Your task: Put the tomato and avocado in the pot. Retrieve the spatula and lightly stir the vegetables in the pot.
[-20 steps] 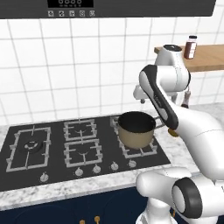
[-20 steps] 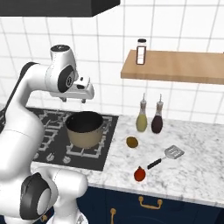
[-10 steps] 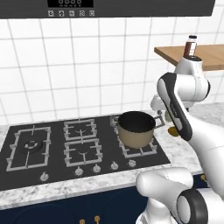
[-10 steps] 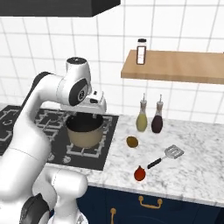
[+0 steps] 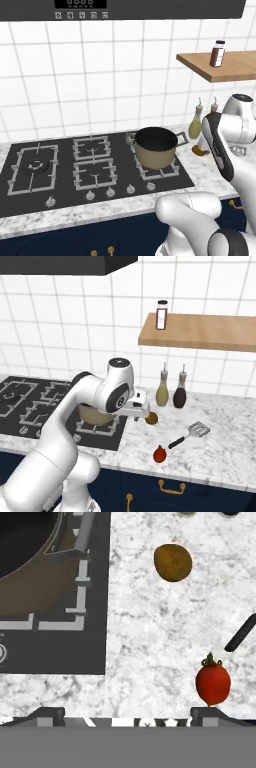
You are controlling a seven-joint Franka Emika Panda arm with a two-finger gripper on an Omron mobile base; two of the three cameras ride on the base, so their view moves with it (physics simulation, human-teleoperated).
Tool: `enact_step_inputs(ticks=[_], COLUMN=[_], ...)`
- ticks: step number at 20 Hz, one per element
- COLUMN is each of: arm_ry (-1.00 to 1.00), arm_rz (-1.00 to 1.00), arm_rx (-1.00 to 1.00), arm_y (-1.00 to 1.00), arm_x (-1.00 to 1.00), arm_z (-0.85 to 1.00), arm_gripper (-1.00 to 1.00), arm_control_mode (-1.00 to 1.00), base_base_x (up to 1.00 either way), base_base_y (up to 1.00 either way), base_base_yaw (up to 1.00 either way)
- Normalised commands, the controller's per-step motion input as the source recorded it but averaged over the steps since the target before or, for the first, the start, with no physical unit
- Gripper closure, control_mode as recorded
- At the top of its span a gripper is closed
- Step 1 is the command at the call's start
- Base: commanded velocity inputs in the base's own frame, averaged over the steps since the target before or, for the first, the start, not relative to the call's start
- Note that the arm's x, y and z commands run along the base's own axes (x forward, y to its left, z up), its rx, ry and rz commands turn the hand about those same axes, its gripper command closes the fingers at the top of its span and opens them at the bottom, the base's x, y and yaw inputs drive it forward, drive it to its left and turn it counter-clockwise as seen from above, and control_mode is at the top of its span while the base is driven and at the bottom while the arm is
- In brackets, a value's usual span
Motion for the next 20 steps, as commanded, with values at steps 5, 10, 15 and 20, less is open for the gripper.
enact_step_inputs(ticks=[5,10,15,20], arm_ry=[0.1,0.15,0.1,0.13], arm_rz=[0.0,0.0,0.0,0.0], arm_rx=[-0.1,-0.04,0.0,0.03], arm_y=[-1.0,-0.71,-0.42,-0.35], arm_x=[0.0,0.0,0.02,0.19], arm_z=[-0.69,-0.53,-0.28,-0.38], arm_gripper=[-1.0,-1.0,-1.0,-1.0], arm_control_mode=[-1.0,-1.0,-1.0,-1.0], base_base_x=[0.0,0.0,0.0,0.0], base_base_y=[0.0,0.0,0.0,0.0], base_base_yaw=[0.0,0.0,0.0,0.0])
